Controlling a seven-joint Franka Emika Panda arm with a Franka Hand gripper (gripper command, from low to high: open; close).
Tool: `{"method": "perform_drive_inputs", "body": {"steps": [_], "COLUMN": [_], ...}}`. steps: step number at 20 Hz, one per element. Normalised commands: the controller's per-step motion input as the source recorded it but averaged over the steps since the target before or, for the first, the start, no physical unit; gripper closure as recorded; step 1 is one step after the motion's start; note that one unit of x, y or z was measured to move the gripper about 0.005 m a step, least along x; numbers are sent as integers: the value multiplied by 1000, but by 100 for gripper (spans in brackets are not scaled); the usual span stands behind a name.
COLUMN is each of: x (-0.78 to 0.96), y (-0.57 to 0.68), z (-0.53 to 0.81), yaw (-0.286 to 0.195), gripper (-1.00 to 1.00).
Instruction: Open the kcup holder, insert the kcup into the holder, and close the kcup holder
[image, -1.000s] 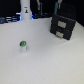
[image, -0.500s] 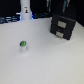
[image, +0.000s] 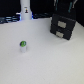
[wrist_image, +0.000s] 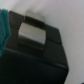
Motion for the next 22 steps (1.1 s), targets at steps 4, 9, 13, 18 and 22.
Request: {"method": "perform_drive_inputs", "body": {"steps": [4, 9, 13, 18, 22], "x": [-252, -242, -263, -254, -345], "y": [556, 436, 131, 66, 40], "z": [-294, -364, -415, -374, -365], "yaw": [-190, -175, -90, -25, -3], "gripper": [-100, -100, -100, -100, -100]}}
